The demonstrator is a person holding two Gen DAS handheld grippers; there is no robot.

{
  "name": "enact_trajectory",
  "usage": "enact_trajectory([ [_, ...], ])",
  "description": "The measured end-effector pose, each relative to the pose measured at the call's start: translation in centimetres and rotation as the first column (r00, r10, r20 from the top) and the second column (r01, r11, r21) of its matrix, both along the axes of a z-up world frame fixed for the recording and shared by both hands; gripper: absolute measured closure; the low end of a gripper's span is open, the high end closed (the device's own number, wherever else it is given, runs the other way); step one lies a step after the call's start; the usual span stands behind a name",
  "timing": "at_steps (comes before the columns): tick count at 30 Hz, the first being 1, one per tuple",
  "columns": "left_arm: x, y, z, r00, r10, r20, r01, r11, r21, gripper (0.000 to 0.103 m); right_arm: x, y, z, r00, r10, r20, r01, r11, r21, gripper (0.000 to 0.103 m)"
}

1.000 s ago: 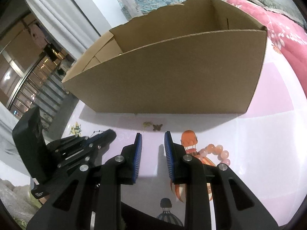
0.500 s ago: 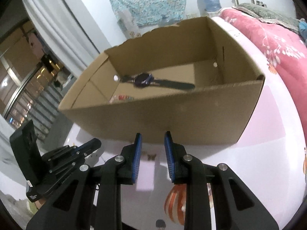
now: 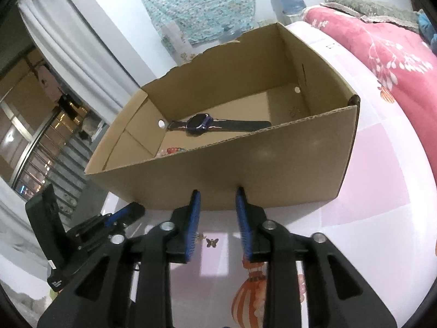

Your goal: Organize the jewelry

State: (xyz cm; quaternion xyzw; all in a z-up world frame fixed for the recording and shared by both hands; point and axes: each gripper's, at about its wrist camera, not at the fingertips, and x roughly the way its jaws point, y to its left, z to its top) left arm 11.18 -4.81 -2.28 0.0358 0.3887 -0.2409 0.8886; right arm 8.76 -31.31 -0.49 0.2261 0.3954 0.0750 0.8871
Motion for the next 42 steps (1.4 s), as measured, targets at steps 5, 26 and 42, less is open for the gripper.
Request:
enact_trajectory([
  [5,-1.2,-1.1,-0.6,0.999,-0.035,-0.028,0.037,0.998,0.048,0.051,-0.5,0.5,-0.5,0.999,0.030,-0.037,-0.032,0.997,-0.067,0.048],
  [26,-0.6,-0.3,-1.7,0.994,0.026,-0.105,-0.022,0.999,0.035,0.012,-2.8,2.9,5.2,0.999,-0.038,-0.025,0.029,0.956,-0.292,0.008],
  [42,-0.8,-2.2,-2.3,0.994,0.006,-0.107,0.014,0.983,0.181,0.008,-3.2,3.8,8.5,0.993,-0.113,0.045,0.119,0.820,-0.560,0.007],
])
